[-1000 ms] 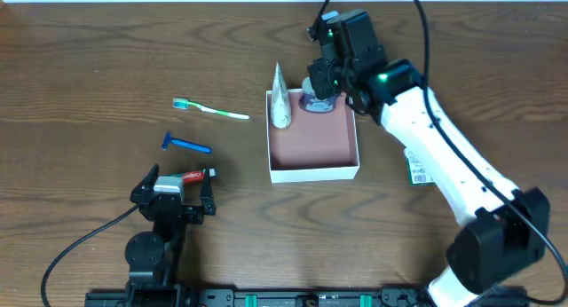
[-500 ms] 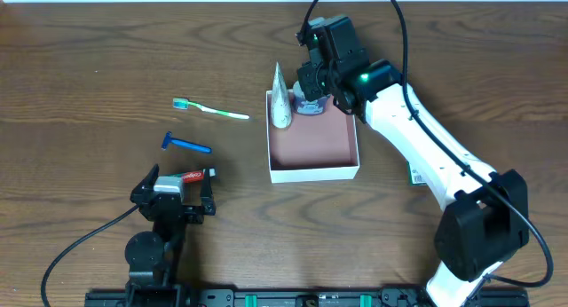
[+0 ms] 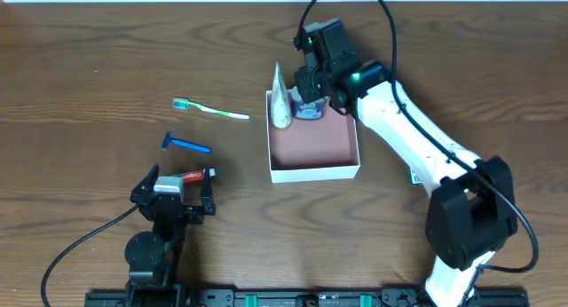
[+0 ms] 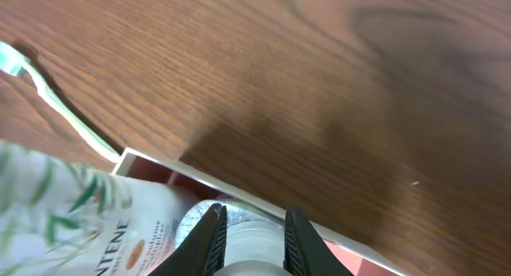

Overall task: Pack container
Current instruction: 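Lower the soap bottle into the box beside the tube and release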

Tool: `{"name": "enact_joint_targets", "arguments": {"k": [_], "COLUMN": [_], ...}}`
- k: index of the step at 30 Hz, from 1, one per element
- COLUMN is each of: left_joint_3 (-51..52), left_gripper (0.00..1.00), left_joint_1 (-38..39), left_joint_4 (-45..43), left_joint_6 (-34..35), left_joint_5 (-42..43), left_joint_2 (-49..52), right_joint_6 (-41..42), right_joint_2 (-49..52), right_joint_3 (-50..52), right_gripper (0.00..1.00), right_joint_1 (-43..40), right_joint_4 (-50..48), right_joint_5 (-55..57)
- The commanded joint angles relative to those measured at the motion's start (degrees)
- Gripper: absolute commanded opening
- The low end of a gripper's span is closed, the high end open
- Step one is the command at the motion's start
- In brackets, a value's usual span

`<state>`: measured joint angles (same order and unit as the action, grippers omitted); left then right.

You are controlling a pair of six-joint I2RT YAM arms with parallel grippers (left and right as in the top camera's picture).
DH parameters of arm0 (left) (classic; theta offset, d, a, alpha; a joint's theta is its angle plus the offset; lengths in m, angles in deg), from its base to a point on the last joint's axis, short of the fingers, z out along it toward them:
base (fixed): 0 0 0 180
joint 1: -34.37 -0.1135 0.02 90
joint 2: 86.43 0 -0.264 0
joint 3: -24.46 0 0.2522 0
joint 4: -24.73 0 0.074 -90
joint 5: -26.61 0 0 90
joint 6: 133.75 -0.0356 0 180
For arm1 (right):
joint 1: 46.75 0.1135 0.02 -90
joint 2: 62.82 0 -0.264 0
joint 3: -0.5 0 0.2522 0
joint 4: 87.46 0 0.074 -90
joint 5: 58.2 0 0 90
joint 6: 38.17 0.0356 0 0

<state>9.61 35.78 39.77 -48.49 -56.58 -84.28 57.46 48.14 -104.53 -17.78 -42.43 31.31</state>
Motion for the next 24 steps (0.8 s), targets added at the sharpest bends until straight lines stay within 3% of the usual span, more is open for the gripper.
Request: {"name": "enact_joint_targets", "arguments": {"k": [1,13,14,18,22,24], "left_joint_3": [0.9,0.9,0.9,0.9,0.9,0.9], "left_gripper": [0.98,0.98,0.98,0.98,0.98,0.98], "left_joint_1": [0.2,0.2,0.2,0.2,0.2,0.2], "left_joint_4": [2.2,2.1,2.2,2.1,2.1,2.2], "left_joint_6": [-0.2,-0.2,-0.2,-0.2,-0.2,-0.2], "left_joint_5": [0.5,0.5,0.5,0.5,0.5,0.5], "left_joint_2": [0.1,0.1,0.1,0.1,0.1,0.1], "right_joint_6": [-0.4,-0.5,-0.5,-0.5,-0.5,-0.5], "right_joint_2": [0.4,1.7,1.7,1.7,1.6,1.1], "right_joint_3": [-0.9,-0.9,-0.9,-0.9,-0.9,-0.9], "right_gripper": [0.10,0.13,0.17,0.49,0.63,0.64], "right_joint_1": [0.3,0.3,0.3,0.3,0.3,0.3], "right_joint_4": [-1.2,-2.1,-2.1,-2.2,-2.6,-3.1], "right_joint_5": [-0.2,-0.4,-0.4,-0.4,-0.4,-0.4]}}
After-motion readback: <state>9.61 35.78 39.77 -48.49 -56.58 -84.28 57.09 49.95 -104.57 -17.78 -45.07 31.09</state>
